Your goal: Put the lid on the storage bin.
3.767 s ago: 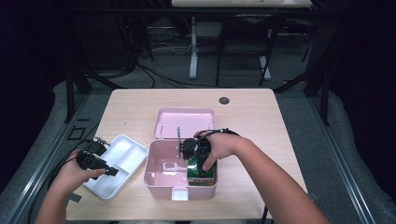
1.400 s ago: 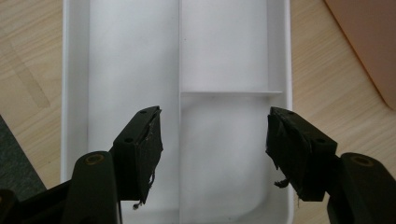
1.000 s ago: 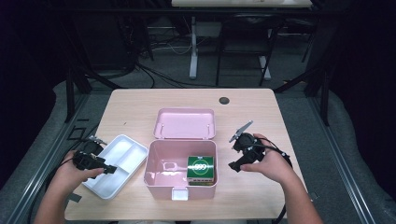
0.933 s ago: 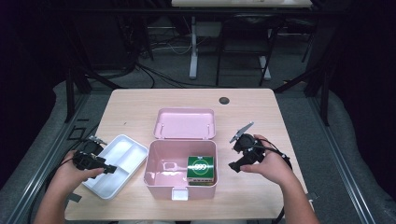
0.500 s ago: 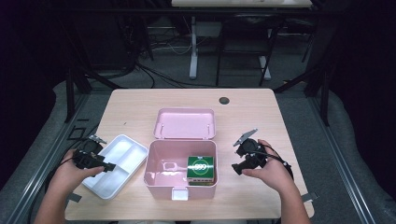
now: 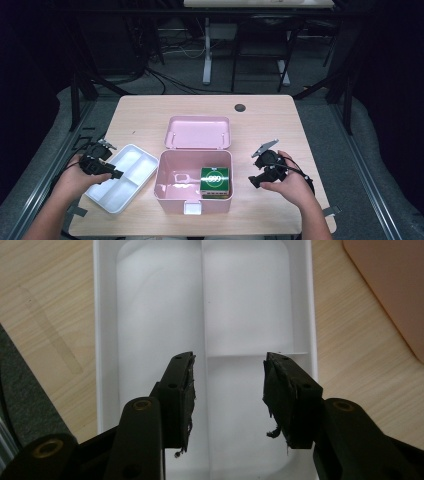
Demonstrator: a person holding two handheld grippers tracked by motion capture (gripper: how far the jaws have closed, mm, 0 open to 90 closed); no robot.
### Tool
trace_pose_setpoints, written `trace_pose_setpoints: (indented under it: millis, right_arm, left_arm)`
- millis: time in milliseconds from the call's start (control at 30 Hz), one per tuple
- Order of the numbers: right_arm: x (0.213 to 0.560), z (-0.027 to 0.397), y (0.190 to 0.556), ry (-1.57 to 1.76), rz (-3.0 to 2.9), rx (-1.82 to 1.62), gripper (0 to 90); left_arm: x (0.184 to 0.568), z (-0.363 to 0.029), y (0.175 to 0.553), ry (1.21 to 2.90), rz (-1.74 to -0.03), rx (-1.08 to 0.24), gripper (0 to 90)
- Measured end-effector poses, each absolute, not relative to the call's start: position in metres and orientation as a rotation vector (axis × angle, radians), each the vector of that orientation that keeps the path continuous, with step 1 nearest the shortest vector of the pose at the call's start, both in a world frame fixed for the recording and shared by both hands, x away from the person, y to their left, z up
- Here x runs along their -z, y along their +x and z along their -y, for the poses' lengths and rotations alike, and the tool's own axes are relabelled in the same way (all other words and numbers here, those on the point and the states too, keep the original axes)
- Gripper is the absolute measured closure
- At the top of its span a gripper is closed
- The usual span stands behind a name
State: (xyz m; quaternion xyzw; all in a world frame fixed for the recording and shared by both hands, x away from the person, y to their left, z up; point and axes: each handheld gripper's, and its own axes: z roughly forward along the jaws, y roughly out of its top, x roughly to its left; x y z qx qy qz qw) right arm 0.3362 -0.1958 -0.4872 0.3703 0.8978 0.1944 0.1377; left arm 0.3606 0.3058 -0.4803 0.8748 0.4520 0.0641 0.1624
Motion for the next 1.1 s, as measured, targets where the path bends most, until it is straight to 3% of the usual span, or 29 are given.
trace_pose_setpoints:
  millis: [500,1100]
  right_arm:
    - [0.487,0.198,0.335,1.068,-2.581,-0.616,24.1]
    - [0.488,0.199,0.335,1.088,-2.547,-0.632,25.3]
  left_arm:
    - [0.509,-0.295,0.385,2.692,-1.362,-0.061,65.5]
    - [0.529,-0.298,0.394,2.695,-1.441,0.002,80.0]
